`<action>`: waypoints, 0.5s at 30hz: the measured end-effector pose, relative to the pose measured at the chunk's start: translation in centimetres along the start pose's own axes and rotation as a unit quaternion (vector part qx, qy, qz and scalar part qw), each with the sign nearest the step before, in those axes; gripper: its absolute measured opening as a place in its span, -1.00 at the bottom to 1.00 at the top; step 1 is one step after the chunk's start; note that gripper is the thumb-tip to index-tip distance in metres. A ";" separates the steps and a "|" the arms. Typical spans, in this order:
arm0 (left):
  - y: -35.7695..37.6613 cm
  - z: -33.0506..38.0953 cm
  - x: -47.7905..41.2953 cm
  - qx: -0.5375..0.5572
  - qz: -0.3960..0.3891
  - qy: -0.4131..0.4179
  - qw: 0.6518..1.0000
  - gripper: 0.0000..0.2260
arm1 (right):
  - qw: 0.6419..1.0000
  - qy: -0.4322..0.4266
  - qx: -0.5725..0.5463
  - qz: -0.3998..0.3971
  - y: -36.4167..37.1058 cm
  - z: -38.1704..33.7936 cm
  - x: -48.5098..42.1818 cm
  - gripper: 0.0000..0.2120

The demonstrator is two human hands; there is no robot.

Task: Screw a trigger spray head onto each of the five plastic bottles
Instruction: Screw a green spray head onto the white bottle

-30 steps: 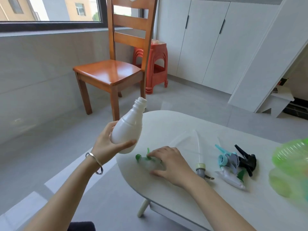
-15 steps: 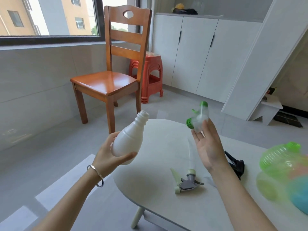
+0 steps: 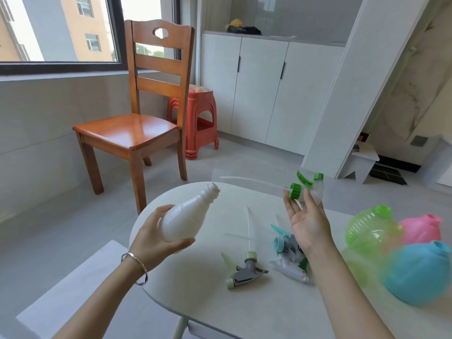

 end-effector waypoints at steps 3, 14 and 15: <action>0.5 -0.1 -0.3 0.000 0.013 -0.009 1.000 -0.30 | 1.000 0.001 0.003 -0.014 -0.2 -0.3 0.0 -0.69; 1.0 0.4 -0.5 -0.069 -0.057 0.029 0.996 -0.24 | 0.982 0.048 0.158 -0.094 0.2 0.9 0.9 -0.73; 1.3 0.6 -0.4 -0.069 -0.080 0.033 0.994 -0.24 | 0.974 0.054 0.189 -0.110 0.4 1.4 1.2 -0.72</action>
Point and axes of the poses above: each hand's wrist, its own x-axis away from the middle knuckle, its own y-axis out of the palm, z = x × y, the point moved 2 cm from there along -x, towards the middle knuckle, and after that the axes turned 9 degrees about x, right-handed, at the moved point
